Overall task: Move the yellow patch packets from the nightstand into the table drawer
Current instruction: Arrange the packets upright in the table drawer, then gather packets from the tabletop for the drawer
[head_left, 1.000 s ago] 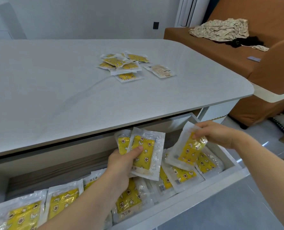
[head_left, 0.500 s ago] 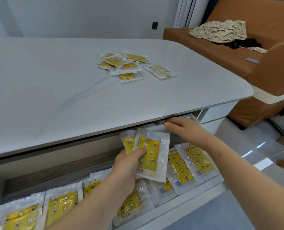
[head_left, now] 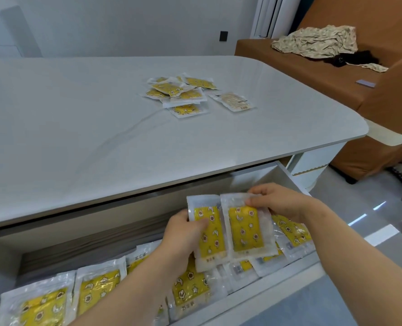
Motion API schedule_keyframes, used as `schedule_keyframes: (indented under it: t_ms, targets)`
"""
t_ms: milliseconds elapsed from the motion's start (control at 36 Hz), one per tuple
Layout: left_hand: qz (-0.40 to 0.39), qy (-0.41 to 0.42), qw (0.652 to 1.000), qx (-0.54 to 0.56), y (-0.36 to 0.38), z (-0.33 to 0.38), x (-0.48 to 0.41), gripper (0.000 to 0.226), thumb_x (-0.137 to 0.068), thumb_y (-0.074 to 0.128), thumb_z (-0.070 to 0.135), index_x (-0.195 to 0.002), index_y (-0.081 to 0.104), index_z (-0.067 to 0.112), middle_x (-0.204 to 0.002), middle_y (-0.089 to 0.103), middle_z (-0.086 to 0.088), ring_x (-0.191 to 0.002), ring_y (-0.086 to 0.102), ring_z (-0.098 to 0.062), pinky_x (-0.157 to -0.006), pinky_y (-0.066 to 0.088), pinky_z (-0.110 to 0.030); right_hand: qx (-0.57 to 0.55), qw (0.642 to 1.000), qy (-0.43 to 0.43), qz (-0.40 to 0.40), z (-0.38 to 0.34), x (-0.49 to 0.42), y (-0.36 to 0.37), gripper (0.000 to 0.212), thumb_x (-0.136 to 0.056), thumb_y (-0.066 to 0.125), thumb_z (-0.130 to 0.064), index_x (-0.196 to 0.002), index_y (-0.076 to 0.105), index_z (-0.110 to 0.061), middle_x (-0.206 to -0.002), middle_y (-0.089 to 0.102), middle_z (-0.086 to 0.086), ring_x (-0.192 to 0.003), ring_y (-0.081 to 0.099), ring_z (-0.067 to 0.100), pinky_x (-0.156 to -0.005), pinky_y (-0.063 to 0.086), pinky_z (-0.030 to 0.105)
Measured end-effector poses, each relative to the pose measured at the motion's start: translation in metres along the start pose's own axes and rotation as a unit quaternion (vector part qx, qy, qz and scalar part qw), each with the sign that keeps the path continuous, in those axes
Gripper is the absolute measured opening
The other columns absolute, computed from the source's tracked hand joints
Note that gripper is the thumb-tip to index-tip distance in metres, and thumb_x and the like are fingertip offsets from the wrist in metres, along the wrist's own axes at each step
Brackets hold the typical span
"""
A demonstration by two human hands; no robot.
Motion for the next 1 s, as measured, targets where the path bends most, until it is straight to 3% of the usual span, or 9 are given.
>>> schedule_keyframes:
  t_ms: [167,222,278,333,444,528,639,861,1000]
  targets:
    - [-0.009,0.006,0.979,-0.203,-0.002,-0.010,-0.006,0.065,-0.081,0.069,0.006,-0.134,0.035,0.024,-0.105,0.059,-0.003,-0.084,0.063,-0.018,-0.061,0.054,-0.026,0.122,0.989,0.065,-0.051,0.004,0.002,0.011,0.017,-0.091,0.056,-0.017,-0.078,0.066,-0.019,-0.073,0.066,-0.003,-0.067,0.061,0.010,-0.065,0.049,0.022]
    - [-0.011,0.021,0.961,-0.277,-0.001,-0.008,-0.004,0.085,-0.079,0.071,0.009,-0.143,0.019,0.032,-0.099,0.055,0.001,-0.080,0.063,-0.015,-0.061,0.054,-0.026,0.149,0.987,0.055,-0.036,0.003,0.000,0.010,0.012,-0.088,0.060,-0.020,-0.079,0.066,-0.020,-0.078,0.066,-0.003,-0.075,0.062,0.012,-0.075,0.050,0.027]
    - [-0.001,0.047,0.937,-0.345,0.001,-0.005,-0.001,0.084,-0.079,0.071,0.015,-0.142,0.020,0.034,-0.086,0.051,0.007,-0.076,0.062,-0.014,-0.063,0.054,-0.028,0.178,0.983,0.043,-0.025,0.002,-0.001,0.011,0.005,-0.085,0.063,-0.021,-0.084,0.067,-0.019,-0.085,0.065,-0.003,-0.084,0.061,0.014,-0.083,0.048,0.029]
    - [0.011,0.074,0.898,-0.433,0.000,-0.002,0.001,0.068,-0.079,0.071,0.028,-0.134,0.031,0.034,-0.086,0.053,0.010,-0.078,0.059,-0.013,-0.063,0.050,-0.028,0.217,0.975,0.033,-0.016,0.001,-0.003,0.013,0.019,-0.082,0.066,-0.021,-0.101,0.066,-0.018,-0.097,0.062,-0.003,-0.092,0.058,0.013,-0.084,0.045,0.026]
    - [0.035,0.101,0.823,-0.557,-0.002,0.000,-0.001,0.059,-0.076,0.069,0.043,-0.128,0.042,0.031,-0.126,0.050,0.002,-0.119,0.042,-0.020,-0.095,0.039,-0.033,0.269,0.963,0.009,-0.006,0.001,-0.006,0.016,0.050,-0.077,0.072,-0.025,-0.124,0.055,-0.029,-0.125,0.052,-0.007,-0.118,0.046,0.011,-0.102,0.037,0.028]
    - [0.039,0.117,0.794,-0.595,-0.002,0.000,-0.002,0.063,-0.077,0.066,0.047,-0.132,0.041,0.031,-0.138,0.040,0.001,-0.129,0.031,-0.022,-0.106,0.029,-0.037,0.318,0.948,0.017,-0.005,0.005,-0.009,0.016,0.051,-0.075,0.072,-0.033,-0.123,0.056,-0.034,-0.130,0.052,-0.007,-0.124,0.043,0.018,-0.108,0.034,0.041]
    - [0.051,0.155,0.788,-0.594,-0.003,0.005,0.001,0.060,-0.083,0.059,0.048,-0.136,0.037,0.030,-0.140,0.038,0.003,-0.131,0.031,-0.021,-0.107,0.028,-0.037,0.287,0.957,-0.019,0.042,0.002,-0.009,0.015,0.043,-0.079,0.066,-0.034,-0.121,0.058,-0.033,-0.132,0.053,-0.006,-0.125,0.044,0.016,-0.107,0.035,0.039]
    - [0.100,0.290,0.861,-0.405,-0.015,0.044,0.029,0.026,-0.093,0.049,0.034,-0.119,0.054,0.030,-0.112,0.058,0.014,-0.100,0.054,-0.005,-0.084,0.047,-0.026,0.119,0.963,-0.149,0.189,-0.040,0.015,0.016,0.013,-0.088,0.060,-0.023,-0.101,0.064,-0.024,-0.098,0.061,-0.013,-0.094,0.055,0.002,-0.079,0.040,0.012]
    - [0.099,0.312,0.861,-0.388,-0.020,0.072,0.039,0.021,-0.093,0.050,0.030,-0.112,0.057,0.028,-0.108,0.058,0.011,-0.095,0.055,-0.008,-0.085,0.049,-0.031,0.058,0.954,-0.157,0.251,-0.064,0.033,0.008,0.021,-0.090,0.057,-0.019,-0.107,0.056,-0.031,-0.101,0.060,-0.009,-0.091,0.054,0.004,-0.068,0.040,0.008]
Point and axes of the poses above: each hand's wrist, its own x-axis away from the middle knuckle, its own y-axis out of the palm, z = x × y, the point moved 4 cm from there along -x, towards the middle knuckle
